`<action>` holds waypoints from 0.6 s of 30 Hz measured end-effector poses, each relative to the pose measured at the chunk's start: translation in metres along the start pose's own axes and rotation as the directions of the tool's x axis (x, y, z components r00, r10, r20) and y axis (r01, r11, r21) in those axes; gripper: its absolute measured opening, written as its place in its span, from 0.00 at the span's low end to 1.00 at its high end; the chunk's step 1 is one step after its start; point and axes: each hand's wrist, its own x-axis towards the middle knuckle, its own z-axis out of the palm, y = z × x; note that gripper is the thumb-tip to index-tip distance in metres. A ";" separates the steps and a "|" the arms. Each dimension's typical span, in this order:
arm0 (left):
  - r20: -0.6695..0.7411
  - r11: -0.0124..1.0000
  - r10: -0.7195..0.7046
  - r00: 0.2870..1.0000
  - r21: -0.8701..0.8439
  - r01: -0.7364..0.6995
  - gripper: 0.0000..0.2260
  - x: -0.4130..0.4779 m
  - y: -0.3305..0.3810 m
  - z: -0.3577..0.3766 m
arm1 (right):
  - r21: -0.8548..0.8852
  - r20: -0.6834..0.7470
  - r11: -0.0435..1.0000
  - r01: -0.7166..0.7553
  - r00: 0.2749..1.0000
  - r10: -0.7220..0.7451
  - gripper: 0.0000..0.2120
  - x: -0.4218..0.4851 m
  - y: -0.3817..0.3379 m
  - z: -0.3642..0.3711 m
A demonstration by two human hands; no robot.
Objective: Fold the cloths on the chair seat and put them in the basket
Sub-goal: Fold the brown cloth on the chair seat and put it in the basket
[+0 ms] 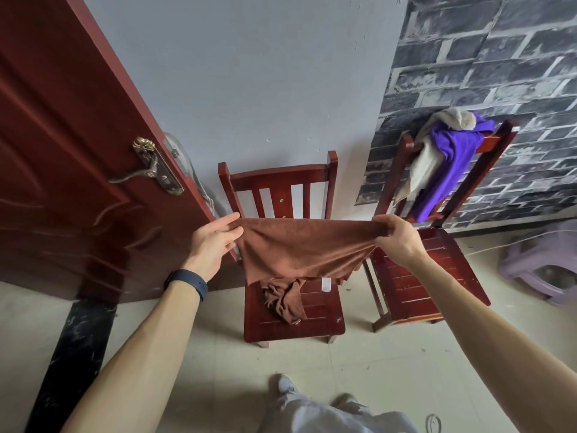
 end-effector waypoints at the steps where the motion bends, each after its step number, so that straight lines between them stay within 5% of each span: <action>1: -0.010 0.999 0.018 1.000 0.035 -0.018 0.19 0.000 0.000 0.000 | -0.054 -0.001 0.998 0.040 0.999 -0.040 0.23 0.001 0.003 -0.002; 4: -0.073 0.941 0.145 0.987 0.320 -0.115 0.18 0.000 0.004 0.002 | -0.150 -0.076 0.978 0.143 0.985 -0.155 0.18 0.005 0.011 -0.009; 10: -0.006 0.631 0.369 0.929 0.736 -0.246 0.13 -0.009 0.007 0.019 | -0.240 -0.165 0.953 0.186 0.959 -0.229 0.16 0.011 0.016 -0.018; 12: -0.024 0.656 0.342 0.939 0.722 -0.220 0.13 -0.007 0.005 0.025 | -0.130 -0.210 0.983 0.132 0.965 -0.158 0.16 0.009 0.015 -0.021; 14: -0.079 0.818 0.231 0.970 0.556 -0.149 0.12 -0.004 0.004 0.029 | 0.133 -0.212 0.991 0.000 0.977 0.029 0.15 0.009 0.020 -0.024; 16: -0.115 0.949 0.128 0.985 0.303 -0.088 0.10 -0.001 0.003 0.035 | 0.498 -0.127 0.859 -0.118 0.970 0.207 0.10 0.010 0.030 -0.025; 18: -0.123 0.985 0.061 0.990 0.168 -0.040 0.11 0.000 0.002 0.044 | 0.671 -0.094 0.722 -0.168 0.947 0.308 0.04 0.011 0.042 -0.024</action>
